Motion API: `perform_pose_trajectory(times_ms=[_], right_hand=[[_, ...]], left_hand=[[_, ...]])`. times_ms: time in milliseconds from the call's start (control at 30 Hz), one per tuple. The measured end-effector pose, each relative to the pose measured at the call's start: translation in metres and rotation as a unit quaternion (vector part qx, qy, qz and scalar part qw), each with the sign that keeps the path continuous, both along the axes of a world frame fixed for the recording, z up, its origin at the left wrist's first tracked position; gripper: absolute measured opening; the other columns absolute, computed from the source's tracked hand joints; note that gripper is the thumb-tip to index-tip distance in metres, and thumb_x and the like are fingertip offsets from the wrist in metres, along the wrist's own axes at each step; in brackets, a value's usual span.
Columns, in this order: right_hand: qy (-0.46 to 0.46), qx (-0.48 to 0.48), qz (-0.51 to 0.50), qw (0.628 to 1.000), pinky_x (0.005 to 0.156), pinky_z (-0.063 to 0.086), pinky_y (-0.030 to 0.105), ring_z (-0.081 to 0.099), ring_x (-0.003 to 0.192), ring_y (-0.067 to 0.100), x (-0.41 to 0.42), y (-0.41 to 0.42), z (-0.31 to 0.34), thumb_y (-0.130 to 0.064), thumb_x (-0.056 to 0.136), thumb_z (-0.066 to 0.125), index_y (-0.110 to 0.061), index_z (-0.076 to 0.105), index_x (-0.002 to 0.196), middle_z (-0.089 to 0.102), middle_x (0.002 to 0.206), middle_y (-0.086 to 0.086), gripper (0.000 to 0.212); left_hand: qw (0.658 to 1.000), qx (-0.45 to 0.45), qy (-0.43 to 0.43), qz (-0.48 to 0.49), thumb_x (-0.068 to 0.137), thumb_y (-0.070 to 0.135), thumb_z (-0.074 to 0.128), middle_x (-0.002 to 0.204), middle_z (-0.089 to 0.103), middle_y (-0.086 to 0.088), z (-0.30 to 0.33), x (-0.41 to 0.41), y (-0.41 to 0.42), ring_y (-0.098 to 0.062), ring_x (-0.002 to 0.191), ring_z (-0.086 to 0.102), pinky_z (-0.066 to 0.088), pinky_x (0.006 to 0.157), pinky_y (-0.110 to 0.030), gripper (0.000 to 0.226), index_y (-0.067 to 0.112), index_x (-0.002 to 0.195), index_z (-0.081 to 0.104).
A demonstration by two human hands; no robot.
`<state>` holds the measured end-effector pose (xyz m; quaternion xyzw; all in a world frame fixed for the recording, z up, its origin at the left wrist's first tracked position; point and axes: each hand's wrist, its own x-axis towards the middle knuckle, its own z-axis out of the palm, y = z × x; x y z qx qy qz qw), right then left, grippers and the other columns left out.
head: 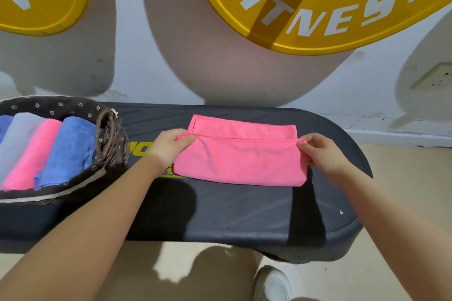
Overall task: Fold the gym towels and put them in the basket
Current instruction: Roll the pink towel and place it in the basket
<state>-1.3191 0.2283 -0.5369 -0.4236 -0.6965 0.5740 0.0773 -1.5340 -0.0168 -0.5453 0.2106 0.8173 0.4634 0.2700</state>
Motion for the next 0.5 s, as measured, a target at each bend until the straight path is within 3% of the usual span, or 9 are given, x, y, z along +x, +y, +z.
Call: perform_pose_trajectory(times_ms=[67,133,167,233,333,500], right_hand=[[0.008,0.017,0.028,0.999,0.050,0.045,0.018,0.047,0.058,0.012,-0.011,0.012,-0.006,-0.007,0.090,0.057,-0.014,0.054,0.098,0.049,0.070,0.004,0.011],[-0.004,0.060,0.093,0.994,0.058,0.045,0.019,0.050,0.055,0.007,-0.020,0.023,-0.012,-0.004,0.085,0.064,-0.017,0.060,0.091,0.050,0.068,0.005,0.015],[-0.025,0.111,0.121,0.986,0.059,0.042,0.013,0.050,0.052,0.002,-0.024,0.029,-0.015,-0.005,0.083,0.065,-0.018,0.061,0.084,0.052,0.065,0.001,0.014],[-0.072,0.221,0.142,0.962,0.054,0.037,0.007,0.049,0.053,0.001,-0.033,0.039,-0.019,-0.011,0.084,0.066,-0.017,0.060,0.078,0.053,0.062,-0.009,0.010],[-0.107,0.264,0.135,0.949,0.058,0.033,0.020,0.051,0.066,0.014,-0.043,0.052,-0.025,-0.017,0.087,0.062,-0.015,0.058,0.079,0.057,0.070,-0.004,0.010],[-0.180,0.282,0.109,0.936,0.068,0.033,0.026,0.051,0.079,0.024,-0.058,0.060,-0.033,-0.022,0.090,0.054,-0.012,0.055,0.078,0.057,0.077,0.005,0.016]], left_hand=[[1.000,-0.005,-0.002,0.022,0.090,0.015,0.056,0.079,0.061,0.005,-0.007,-0.010,0.017,-0.010,0.074,0.052,0.040,0.065,-0.018,0.008,0.014,0.089,0.064],[0.999,-0.020,0.001,0.040,0.091,0.017,0.056,0.081,0.061,0.001,-0.016,-0.022,0.031,-0.014,0.078,0.053,0.041,0.067,-0.023,0.012,0.010,0.094,0.065],[0.999,-0.033,0.010,0.043,0.091,0.018,0.056,0.086,0.062,-0.004,-0.021,-0.028,0.037,-0.017,0.083,0.053,0.041,0.072,-0.027,0.017,0.005,0.097,0.065],[0.995,-0.078,0.057,0.039,0.091,0.021,0.055,0.095,0.064,-0.013,-0.028,-0.037,0.048,-0.025,0.093,0.055,0.040,0.080,-0.031,0.026,-0.001,0.101,0.065],[0.986,-0.112,0.113,0.037,0.092,0.022,0.054,0.110,0.066,-0.015,-0.036,-0.050,0.062,-0.030,0.108,0.056,0.040,0.089,-0.031,0.027,0.003,0.106,0.065],[0.947,-0.209,0.241,-0.027,0.096,0.029,0.040,0.105,0.065,-0.017,-0.046,-0.059,0.075,-0.036,0.104,0.055,0.042,0.083,-0.037,0.032,0.007,0.104,0.063]])
